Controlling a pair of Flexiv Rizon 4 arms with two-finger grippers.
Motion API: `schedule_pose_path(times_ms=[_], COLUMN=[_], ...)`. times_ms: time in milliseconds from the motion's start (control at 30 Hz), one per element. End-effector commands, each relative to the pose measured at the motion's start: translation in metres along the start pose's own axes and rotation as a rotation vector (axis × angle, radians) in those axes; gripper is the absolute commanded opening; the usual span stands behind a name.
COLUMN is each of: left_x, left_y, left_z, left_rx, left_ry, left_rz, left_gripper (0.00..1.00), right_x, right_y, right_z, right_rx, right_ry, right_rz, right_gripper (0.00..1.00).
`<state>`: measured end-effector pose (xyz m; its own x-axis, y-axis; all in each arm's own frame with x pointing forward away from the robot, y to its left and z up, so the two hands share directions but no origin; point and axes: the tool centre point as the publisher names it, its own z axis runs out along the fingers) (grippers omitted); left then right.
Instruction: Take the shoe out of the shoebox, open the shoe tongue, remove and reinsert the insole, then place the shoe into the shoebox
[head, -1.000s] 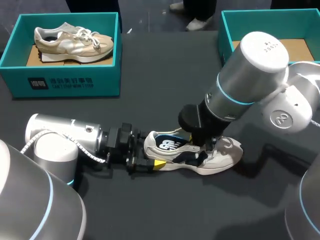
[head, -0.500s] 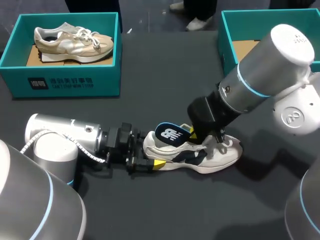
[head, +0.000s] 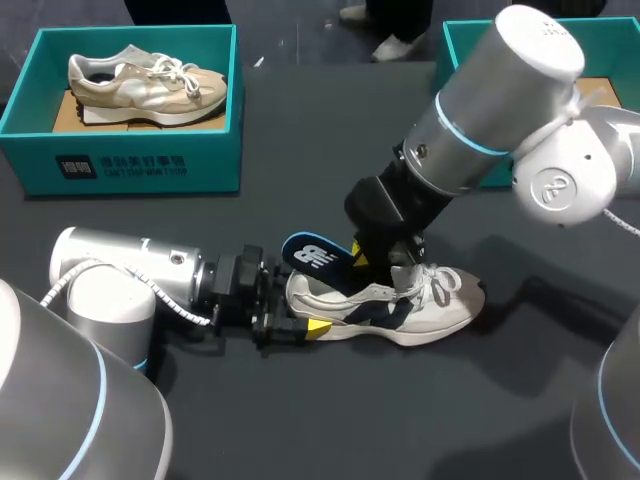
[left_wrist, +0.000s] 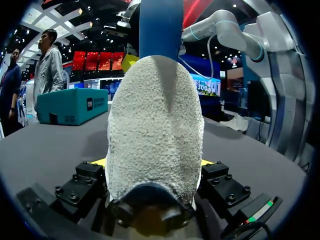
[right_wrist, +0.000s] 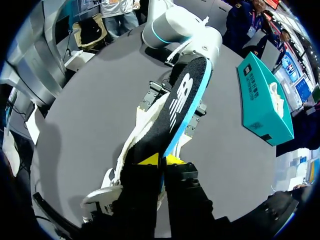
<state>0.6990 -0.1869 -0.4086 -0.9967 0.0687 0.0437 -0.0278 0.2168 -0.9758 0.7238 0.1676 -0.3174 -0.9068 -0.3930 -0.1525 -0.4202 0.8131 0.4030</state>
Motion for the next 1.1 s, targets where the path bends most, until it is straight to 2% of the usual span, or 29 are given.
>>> schedule_pose_path(times_ms=[33,167,200,233,367,467,833,1100], left_x=[0.0,0.0,0.0,0.0,0.0,0.0,0.0,0.0], left_y=[0.001,0.001,0.001,0.001,0.001,0.001,0.001,0.001], left_z=[0.0,0.0,0.0,0.0,0.0,0.0,0.0,0.0], left_rx=[-0.001,-0.001,-0.001,-0.001,-0.001,-0.001,-0.001,-0.001], left_ry=[0.001,0.001,0.001,0.001,0.001,0.001,0.001,0.001], left_rz=[0.0,0.0,0.0,0.0,0.0,0.0,0.0,0.0], left_gripper=[0.0,0.0,0.0,0.0,0.0,0.0,0.0,0.0], right_x=[-0.011,-0.009,-0.008,-0.007,-0.004,-0.003,-0.004,-0.006], right_y=[0.011,0.011,0.01,0.009,0.008,0.008,0.016,0.023], right_z=[0.01,0.012,0.012,0.011,0.005,0.0,-0.011,-0.011], right_rx=[0.009,0.018,0.013,0.007,-0.01,-0.028,-0.121,-0.212], right_ry=[0.053,0.056,0.049,0.041,0.021,0.03,0.087,0.145], right_rz=[0.025,0.121,0.139,0.15,0.199,0.239,0.306,0.307], right_gripper=[0.0,0.0,0.07,0.22,0.23,0.4,0.36,0.46])
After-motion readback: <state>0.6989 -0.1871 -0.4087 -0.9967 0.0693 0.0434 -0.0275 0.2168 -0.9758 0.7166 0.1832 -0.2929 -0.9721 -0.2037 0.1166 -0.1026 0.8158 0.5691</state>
